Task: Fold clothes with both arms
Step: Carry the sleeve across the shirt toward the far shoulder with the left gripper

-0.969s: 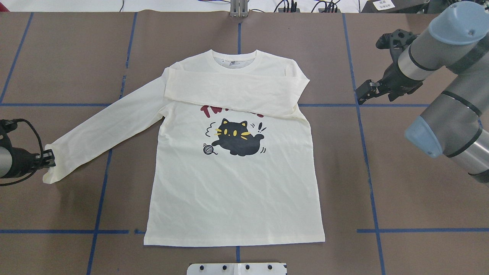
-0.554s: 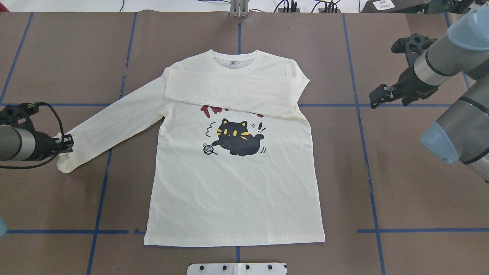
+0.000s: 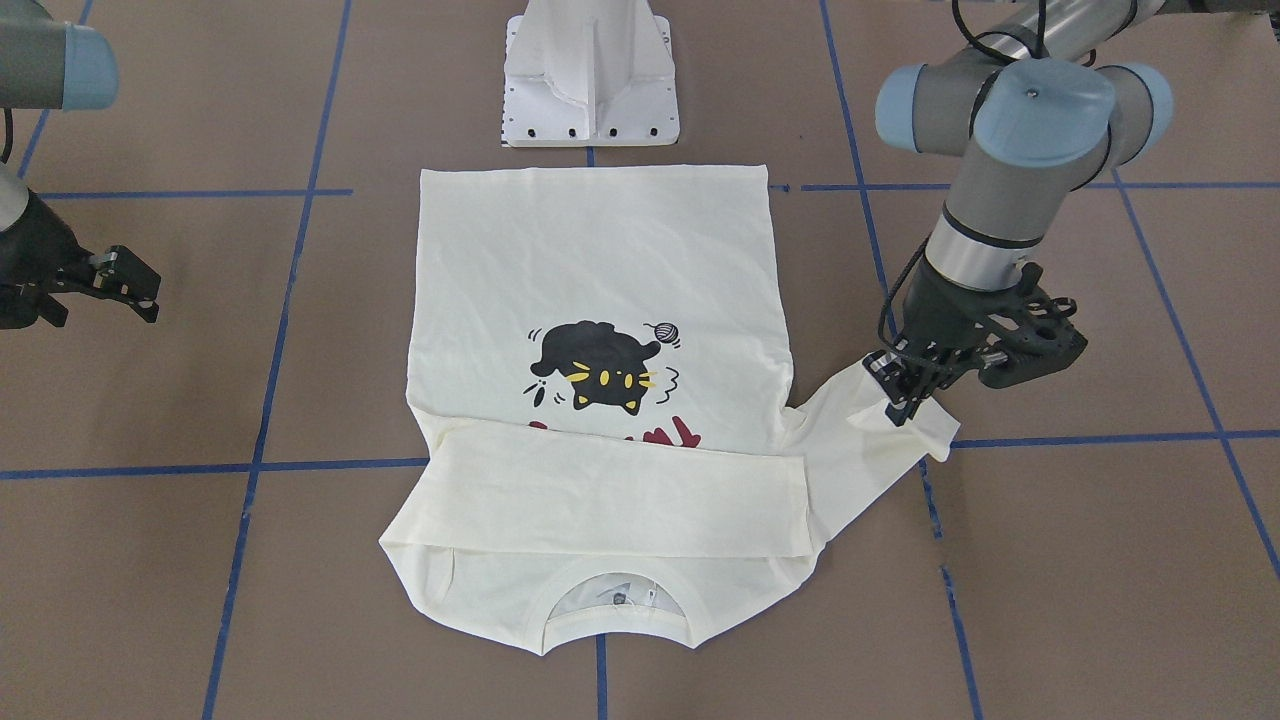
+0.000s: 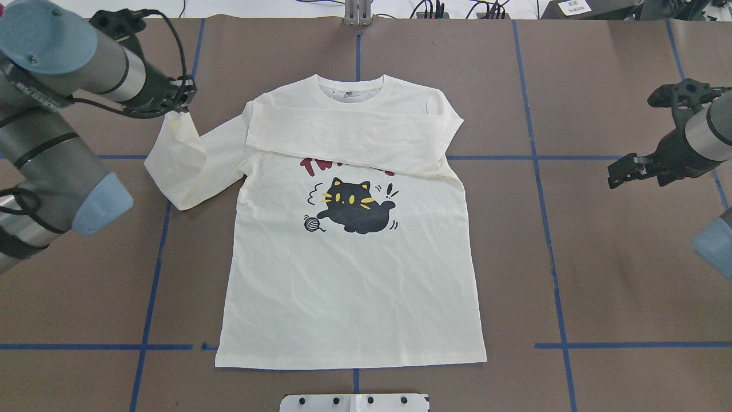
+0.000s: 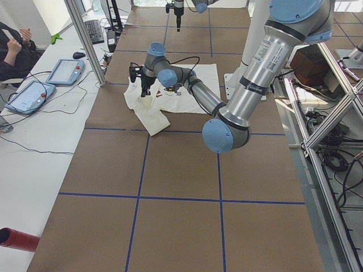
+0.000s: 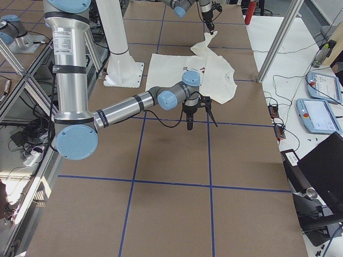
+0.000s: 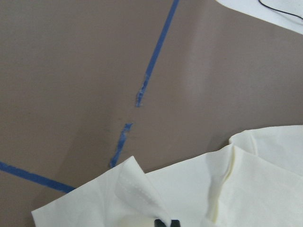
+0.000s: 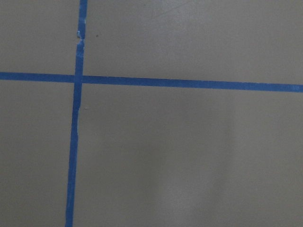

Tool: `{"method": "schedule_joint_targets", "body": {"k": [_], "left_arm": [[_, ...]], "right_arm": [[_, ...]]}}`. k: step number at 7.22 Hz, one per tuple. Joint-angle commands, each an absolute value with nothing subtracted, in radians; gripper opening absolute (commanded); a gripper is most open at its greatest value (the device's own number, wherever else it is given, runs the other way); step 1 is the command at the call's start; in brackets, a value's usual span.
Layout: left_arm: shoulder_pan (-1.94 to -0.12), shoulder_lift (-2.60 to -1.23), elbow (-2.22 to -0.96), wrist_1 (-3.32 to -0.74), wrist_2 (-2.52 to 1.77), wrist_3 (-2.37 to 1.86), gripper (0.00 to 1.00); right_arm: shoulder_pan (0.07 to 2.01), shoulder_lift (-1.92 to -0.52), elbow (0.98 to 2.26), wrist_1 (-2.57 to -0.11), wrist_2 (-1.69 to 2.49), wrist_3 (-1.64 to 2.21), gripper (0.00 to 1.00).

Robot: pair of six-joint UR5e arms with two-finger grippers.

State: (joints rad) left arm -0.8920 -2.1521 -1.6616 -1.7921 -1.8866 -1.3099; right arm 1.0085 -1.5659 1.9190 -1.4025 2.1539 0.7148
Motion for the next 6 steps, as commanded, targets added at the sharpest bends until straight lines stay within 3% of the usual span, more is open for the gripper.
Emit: {"method": "schedule_joint_targets", "body": {"k": [1,3,6], "left_arm": [[-0.87,-2.34,-1.519,-1.834,-1.893,-1.34,0.0],[-0.789,-2.519,-1.355,-1.903,-1.888,-1.431,0.0],[-0.715,-2.656,-1.205,-1.917,-1.861,-1.468,0.0]], "right_arm": [[1.009,-1.583,1.916,-1.379,2.175,0.719,1.0],[1.009,-1.582,1.908,-1.379,2.177,0.719,1.0],[1.008,-1.578,1.893,-1.379,2.177,0.716,1.0]]}}
